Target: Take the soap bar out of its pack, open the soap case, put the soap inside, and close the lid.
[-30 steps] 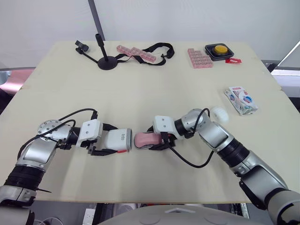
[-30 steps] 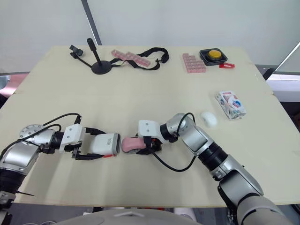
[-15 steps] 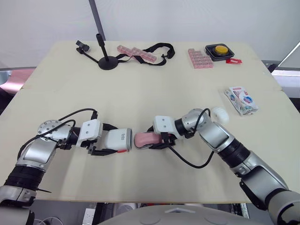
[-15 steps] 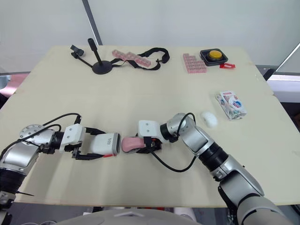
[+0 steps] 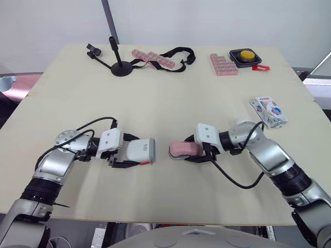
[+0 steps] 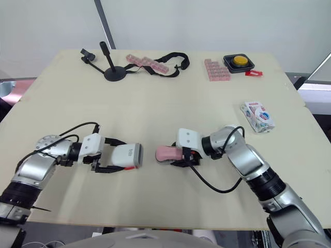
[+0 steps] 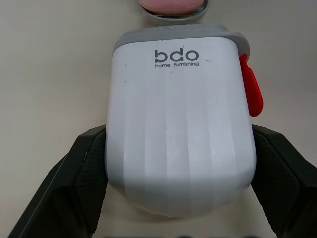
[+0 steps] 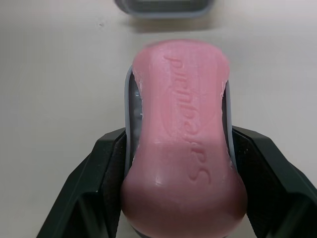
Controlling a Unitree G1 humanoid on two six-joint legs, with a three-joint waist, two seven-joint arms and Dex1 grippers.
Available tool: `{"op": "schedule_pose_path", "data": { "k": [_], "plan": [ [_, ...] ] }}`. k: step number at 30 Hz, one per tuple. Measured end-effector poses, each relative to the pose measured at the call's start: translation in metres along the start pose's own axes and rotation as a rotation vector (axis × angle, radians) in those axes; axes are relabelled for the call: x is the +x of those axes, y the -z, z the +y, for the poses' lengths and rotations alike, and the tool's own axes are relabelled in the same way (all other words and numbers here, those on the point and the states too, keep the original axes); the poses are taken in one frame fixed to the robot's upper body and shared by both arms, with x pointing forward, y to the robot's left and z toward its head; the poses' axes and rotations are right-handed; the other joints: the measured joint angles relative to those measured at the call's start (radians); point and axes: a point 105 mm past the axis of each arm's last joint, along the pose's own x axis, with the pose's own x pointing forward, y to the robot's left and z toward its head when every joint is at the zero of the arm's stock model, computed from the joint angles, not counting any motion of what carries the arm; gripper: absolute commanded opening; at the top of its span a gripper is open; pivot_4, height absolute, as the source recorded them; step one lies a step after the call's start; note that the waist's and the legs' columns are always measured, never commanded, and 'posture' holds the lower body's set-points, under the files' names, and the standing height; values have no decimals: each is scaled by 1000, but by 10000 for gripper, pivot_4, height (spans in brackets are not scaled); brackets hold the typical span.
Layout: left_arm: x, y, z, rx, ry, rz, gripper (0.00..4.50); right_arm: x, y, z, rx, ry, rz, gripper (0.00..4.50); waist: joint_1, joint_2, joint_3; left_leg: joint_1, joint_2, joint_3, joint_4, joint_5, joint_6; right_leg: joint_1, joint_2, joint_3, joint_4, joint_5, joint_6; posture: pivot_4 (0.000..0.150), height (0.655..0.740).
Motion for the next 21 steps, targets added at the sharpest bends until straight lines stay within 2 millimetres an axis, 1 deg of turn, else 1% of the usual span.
{"op": "schedule_pose_path", "data": {
  "k": [2,6,12,15,21],
  "plan": [
    [12,-5,2,18,22,-11,34675,-7,0,0,0,8,5,25629,2,0,0,0,0,0,0,0,0,0,0,1,0,0,0,1500,7400],
    [28,-16,12,29,29,-45,34675,-15,7,0,23,14,42,25629,3,0,0,0,0,0,0,0,0,0,0,2,0,0,0,1500,7400],
    [54,-24,10,33,90,-47,34675,-27,9,-2,43,36,68,25629,6,0,0,-1,0,0,1,0,0,0,1,3,0,0,0,1500,7400],
    [59,-26,11,35,106,-38,34675,-28,9,-2,58,38,64,25629,6,0,0,0,0,0,0,0,0,0,1,3,0,0,0,1500,7400],
    [63,-30,17,57,90,-23,34675,-32,5,-2,56,46,65,25629,7,0,0,-1,0,0,1,0,0,0,1,3,0,0,0,1500,7400]
  ]
}}
